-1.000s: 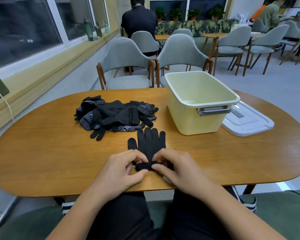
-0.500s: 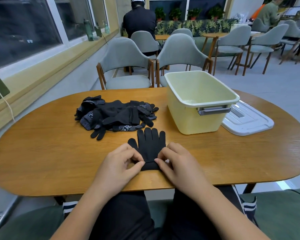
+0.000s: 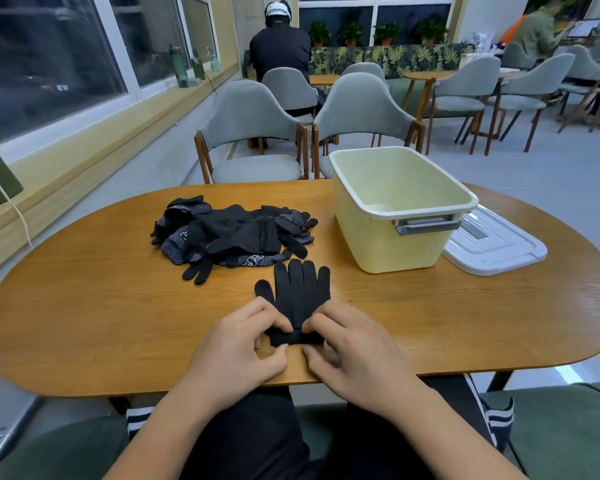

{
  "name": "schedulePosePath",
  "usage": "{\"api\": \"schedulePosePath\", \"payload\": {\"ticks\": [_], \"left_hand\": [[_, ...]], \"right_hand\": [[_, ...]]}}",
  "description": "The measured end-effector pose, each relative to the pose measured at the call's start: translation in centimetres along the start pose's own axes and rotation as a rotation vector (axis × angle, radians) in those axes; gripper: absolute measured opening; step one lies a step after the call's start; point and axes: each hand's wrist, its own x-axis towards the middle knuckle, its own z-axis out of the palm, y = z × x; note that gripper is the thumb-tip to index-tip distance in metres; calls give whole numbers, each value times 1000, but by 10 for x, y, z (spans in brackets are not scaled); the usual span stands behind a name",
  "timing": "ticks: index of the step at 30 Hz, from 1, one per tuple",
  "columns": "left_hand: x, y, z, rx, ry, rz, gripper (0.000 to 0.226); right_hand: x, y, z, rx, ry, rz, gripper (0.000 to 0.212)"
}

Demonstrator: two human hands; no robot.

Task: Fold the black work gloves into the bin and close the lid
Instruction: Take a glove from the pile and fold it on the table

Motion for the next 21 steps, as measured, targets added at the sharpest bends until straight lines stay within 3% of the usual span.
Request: {"api": "schedulePosePath", "payload": {"ticks": [14, 21], "left_hand": [[2, -2, 4, -18, 29, -62, 15], [6, -1, 3, -50, 34, -126, 16]], "right_hand": [[8, 4, 0, -4, -30, 52, 11], [9, 6, -2, 181, -22, 145, 4]]}}
